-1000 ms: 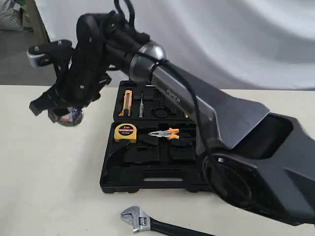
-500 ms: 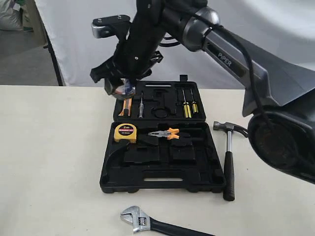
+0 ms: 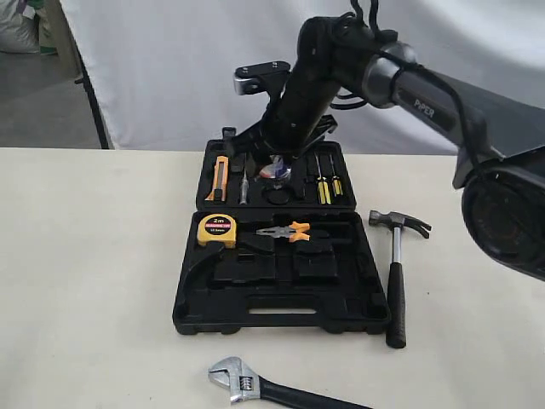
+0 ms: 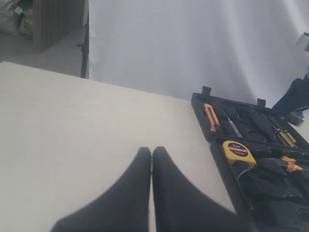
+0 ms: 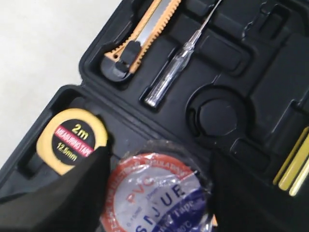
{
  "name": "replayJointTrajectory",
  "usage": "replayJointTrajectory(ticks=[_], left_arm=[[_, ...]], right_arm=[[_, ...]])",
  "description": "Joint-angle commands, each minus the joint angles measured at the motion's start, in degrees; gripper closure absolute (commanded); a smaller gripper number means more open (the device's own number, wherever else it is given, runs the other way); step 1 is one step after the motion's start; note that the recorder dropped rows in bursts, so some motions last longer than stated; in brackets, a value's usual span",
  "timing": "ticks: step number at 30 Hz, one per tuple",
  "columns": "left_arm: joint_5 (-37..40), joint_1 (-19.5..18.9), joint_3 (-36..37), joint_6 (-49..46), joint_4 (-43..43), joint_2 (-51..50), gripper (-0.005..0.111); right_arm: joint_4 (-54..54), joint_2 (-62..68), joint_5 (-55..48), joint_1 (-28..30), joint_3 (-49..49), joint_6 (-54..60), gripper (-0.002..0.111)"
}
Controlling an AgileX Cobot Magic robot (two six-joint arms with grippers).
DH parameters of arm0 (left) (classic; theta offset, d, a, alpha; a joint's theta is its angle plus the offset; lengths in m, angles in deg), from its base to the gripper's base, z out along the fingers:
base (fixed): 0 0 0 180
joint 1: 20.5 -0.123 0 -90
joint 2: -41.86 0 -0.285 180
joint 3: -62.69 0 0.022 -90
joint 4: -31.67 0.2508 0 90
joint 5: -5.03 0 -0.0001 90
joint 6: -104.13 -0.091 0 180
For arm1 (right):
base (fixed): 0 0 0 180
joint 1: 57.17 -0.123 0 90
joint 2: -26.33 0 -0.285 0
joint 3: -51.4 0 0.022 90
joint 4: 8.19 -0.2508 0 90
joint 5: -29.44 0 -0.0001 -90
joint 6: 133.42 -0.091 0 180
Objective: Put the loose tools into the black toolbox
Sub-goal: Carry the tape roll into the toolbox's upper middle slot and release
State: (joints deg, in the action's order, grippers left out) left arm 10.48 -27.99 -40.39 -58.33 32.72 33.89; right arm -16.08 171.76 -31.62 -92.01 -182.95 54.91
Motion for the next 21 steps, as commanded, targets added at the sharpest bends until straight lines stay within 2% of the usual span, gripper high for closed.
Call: replayJointTrajectory(ticks=[1, 7, 21], left_arm=[[-0.41, -1.45, -0.15, 0.27, 0.25, 0.18, 0.106], [-0.41, -1.45, -0.15, 0.27, 0.25, 0.18, 0.106], [-0.41, -1.45, -0.15, 0.27, 0.25, 0.18, 0.106]], right_arm=[[0.56, 2.36, 6.46, 1.20, 0.67, -0.05, 0.109], [0.57, 6.22, 14.35, 2.01, 0.67, -0.05, 0.109], [0.87, 11.27, 19.23, 3.36, 0.67, -0.05, 0.109]])
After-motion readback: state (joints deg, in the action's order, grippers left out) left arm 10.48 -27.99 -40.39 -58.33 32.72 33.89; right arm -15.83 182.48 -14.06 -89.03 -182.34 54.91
